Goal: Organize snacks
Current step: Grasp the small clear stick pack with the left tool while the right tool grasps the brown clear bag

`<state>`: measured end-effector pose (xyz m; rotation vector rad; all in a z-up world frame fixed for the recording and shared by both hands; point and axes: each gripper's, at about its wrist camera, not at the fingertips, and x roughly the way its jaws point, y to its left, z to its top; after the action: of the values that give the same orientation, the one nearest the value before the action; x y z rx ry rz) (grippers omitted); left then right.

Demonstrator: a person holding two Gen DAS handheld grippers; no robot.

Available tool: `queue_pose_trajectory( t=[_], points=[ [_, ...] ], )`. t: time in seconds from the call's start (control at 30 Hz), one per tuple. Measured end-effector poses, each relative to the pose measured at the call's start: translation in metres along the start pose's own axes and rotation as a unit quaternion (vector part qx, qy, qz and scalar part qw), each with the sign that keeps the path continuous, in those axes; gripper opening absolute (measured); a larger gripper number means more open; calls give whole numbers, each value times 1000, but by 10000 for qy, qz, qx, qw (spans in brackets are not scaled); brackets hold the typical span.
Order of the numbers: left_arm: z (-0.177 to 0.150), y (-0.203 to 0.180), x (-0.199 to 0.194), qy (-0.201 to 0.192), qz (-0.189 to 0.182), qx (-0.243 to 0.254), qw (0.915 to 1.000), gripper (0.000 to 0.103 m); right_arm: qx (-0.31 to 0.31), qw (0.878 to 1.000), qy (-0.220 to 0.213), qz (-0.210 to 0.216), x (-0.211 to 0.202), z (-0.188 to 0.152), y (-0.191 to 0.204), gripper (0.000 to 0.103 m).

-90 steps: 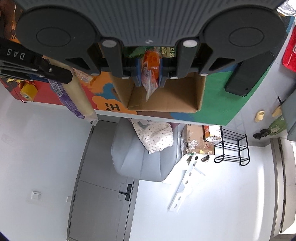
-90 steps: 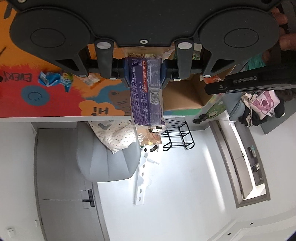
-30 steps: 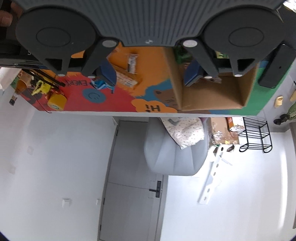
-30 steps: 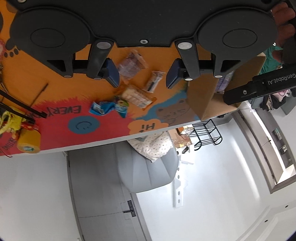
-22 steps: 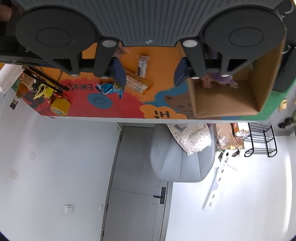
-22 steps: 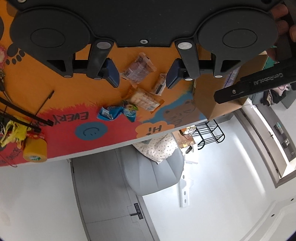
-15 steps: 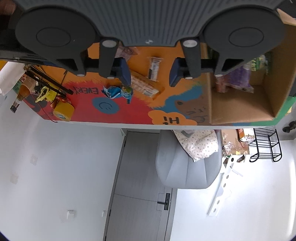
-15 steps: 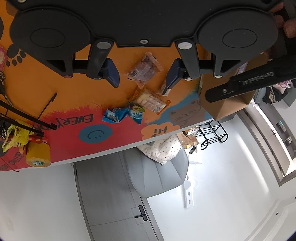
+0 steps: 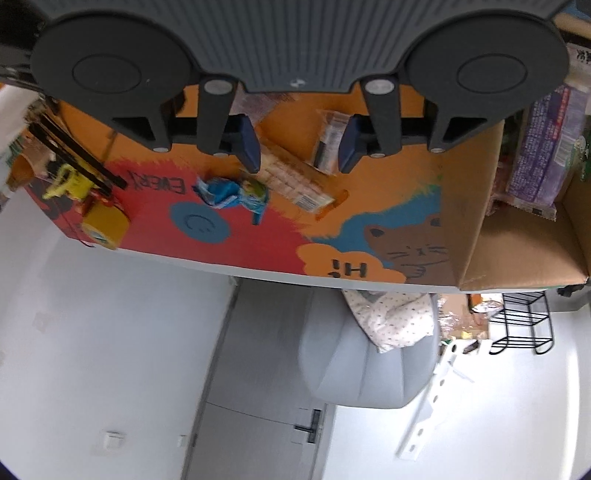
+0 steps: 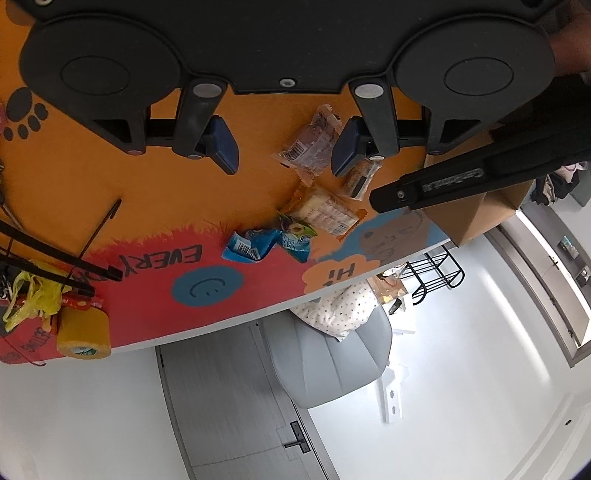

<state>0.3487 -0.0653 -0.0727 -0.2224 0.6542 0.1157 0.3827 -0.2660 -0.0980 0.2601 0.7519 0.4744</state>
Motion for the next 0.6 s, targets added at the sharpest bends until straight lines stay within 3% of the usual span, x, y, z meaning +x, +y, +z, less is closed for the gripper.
queue_pose_trajectory(
  t=[0.23, 0.6],
  points=[
    [-4, 13, 13, 118, 295, -73, 9995, 49, -4, 9998, 179, 42, 24, -1, 3, 61],
    [-5, 31, 9, 182, 429, -274, 9985, 56, -144, 9992, 377, -16, 60, -4, 19, 65]
  ],
)
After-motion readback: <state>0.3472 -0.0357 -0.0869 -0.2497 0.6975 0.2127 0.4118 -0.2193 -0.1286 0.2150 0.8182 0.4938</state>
